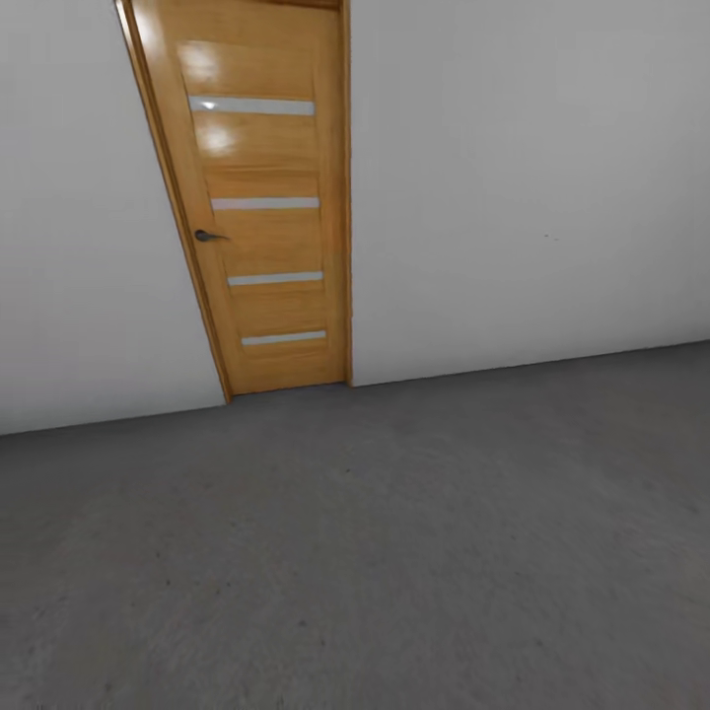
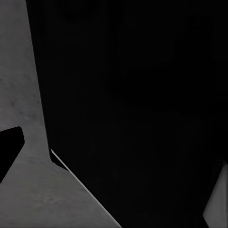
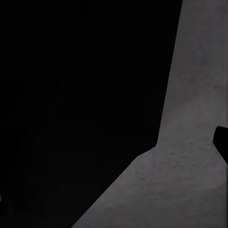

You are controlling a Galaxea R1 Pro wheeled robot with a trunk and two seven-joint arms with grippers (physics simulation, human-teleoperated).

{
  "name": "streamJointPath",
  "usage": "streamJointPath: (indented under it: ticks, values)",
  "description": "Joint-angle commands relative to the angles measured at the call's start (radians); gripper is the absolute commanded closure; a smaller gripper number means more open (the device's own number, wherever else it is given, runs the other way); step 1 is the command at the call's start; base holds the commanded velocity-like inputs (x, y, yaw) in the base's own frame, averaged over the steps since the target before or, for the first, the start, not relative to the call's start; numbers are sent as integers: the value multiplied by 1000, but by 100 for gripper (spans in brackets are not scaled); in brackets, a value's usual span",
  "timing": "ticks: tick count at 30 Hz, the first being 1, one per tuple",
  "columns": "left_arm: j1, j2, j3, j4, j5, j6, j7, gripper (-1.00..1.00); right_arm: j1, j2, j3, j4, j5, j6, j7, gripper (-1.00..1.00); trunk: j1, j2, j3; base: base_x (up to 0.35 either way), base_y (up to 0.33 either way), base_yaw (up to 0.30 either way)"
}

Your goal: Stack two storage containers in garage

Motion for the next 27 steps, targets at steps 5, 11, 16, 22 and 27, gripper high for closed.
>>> streamJointPath:
  ticks: [5, 11, 16, 22, 27]
  values:
    - [-1, -2, 0, 1, 0, -4, 0, -100, 0, 0, 3, 0, 1, 0, -3, -100, 0, 0, 6, 0, 0, 178]
    - [-1, -3, 0, 1, 1, -4, 0, -100, 0, 0, 3, 0, 1, 0, -3, -100, 0, 0, 14, 32, 0, 185]
    - [-1, -3, 0, 1, 1, -5, 0, -100, 0, -1, 3, 0, 1, 0, -2, -100, 0, 0, 20, 17, 0, 187]
    - [-1, -3, 0, 1, 1, -12, 0, -100, 0, -2, 3, 0, 1, 0, -3, -100, 0, 0, 28, 4, 0, 183]
    - [-1, -3, 0, 1, 1, -14, 0, -100, 0, -5, 2, 0, 0, 0, -2, -100, 0, 0, 35, 1, 0, 135]
